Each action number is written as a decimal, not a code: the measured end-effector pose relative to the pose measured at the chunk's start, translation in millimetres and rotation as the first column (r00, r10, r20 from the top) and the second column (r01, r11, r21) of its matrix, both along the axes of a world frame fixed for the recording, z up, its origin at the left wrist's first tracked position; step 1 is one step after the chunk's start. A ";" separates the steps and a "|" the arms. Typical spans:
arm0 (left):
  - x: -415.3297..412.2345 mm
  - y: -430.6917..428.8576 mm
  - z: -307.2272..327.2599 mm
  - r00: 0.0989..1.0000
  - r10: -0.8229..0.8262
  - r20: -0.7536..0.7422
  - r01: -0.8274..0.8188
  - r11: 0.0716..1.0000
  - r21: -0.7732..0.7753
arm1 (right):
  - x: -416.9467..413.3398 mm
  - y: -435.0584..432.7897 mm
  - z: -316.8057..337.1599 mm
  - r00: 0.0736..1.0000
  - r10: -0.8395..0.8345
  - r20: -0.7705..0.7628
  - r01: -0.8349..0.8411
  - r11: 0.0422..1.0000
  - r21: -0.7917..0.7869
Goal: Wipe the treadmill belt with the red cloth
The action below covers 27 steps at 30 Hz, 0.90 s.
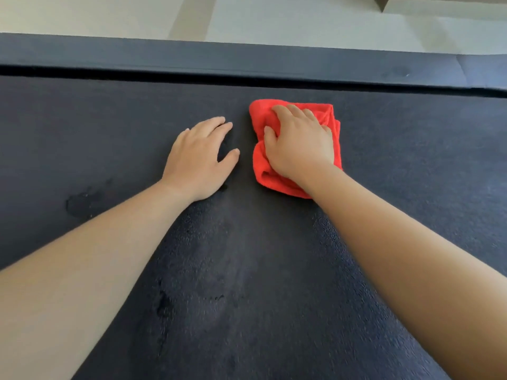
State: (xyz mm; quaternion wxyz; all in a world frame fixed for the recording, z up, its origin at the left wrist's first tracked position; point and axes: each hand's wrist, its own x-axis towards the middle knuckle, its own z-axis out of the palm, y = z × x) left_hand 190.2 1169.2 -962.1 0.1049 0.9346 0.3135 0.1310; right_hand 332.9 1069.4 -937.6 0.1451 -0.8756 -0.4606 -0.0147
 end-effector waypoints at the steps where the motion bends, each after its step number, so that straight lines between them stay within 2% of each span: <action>1: 0.3 0.3 0.4 1.000 0.004 0.007 -0.004 1.000 0.000 | 3.1 5.7 0.5 1.000 -0.004 -0.002 0.004 1.000 -0.004; 9: 1.5 2.2 -2.1 1.000 0.015 0.007 -0.015 1.000 -0.011 | 32.4 47.5 4.6 0.999 -0.011 -0.031 0.010 1.000 -0.016; 14: 0.9 3.1 -1.7 1.000 0.005 0.020 -0.004 1.000 -0.021 | 30.2 45.4 6.3 0.999 -0.019 -0.027 0.019 0.999 -0.033; 17: 0.9 3.2 -0.5 1.000 0.001 0.013 0.000 0.999 -0.042 | 16.7 29.7 7.5 0.999 -0.041 -0.033 0.039 0.998 -0.050; 22: 1.6 4.9 4.0 0.996 0.021 0.092 -0.009 0.991 -0.134 | -39.7 -12.5 7.8 0.997 -0.074 -0.016 0.073 0.995 -0.068; 27: -16.2 1.1 6.2 0.986 0.048 0.161 -0.019 0.984 -0.178 | -78.3 -48.5 -2.4 0.999 -0.011 0.040 0.013 0.999 -0.035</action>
